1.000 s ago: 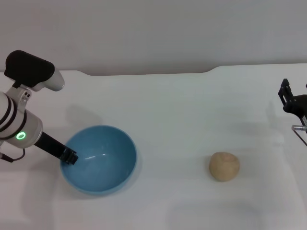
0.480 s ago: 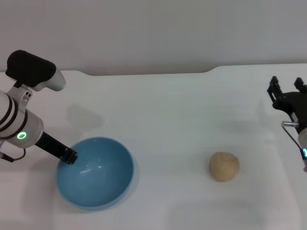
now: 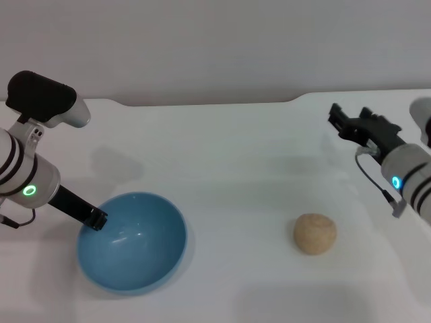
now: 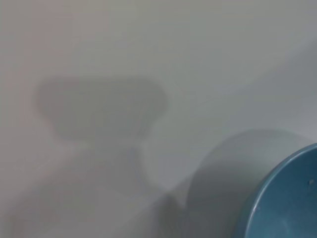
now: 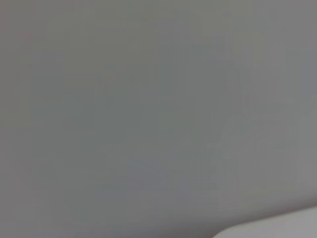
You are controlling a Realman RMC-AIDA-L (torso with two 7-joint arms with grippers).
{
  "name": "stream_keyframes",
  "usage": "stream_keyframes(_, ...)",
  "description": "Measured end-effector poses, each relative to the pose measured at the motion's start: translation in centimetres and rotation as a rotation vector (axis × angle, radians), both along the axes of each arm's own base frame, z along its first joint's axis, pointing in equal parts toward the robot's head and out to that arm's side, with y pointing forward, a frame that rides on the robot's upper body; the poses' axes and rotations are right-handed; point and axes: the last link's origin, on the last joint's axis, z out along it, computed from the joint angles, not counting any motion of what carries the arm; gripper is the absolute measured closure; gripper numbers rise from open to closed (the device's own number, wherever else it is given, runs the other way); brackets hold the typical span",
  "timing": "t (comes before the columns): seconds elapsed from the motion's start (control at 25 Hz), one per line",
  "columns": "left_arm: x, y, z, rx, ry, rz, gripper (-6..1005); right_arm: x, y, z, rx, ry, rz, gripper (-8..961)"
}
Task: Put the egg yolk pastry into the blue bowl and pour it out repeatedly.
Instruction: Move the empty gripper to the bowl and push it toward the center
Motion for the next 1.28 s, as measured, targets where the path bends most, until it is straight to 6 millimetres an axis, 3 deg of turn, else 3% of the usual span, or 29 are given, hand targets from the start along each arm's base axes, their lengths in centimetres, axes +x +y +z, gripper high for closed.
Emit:
stream_keyframes(0.28,-0.1,0.1,0.2,0.013,-0.007,0.005,1000,-2.8,2.4,1.8,-0.235,0.022,-0.048,350)
stream_keyframes(0.56,0.0,0.5,0.6,0.04,-0.018,0.009,1000,-5.0,3.3,3.5,-0.399,0.038,-0.131,350)
stream_keyframes(0.88,-0.2,0.7,0.8,0.052,-0.018,0.014,1000,-7.6,2.4,5.2,-0.729,0.077,-0.226,350)
stream_keyframes(1.08,-0.1,0.7,0.7,0.054,-0.021,0.026,1000,-8.1,1.7,5.7,-0.822,0.088,-0.24,350)
stream_keyframes(1.28,0.0,0.7,0.6,0.053,-0.026,0.041,1000,-7.7,0.6,4.9,-0.912,0.079,-0.277,349)
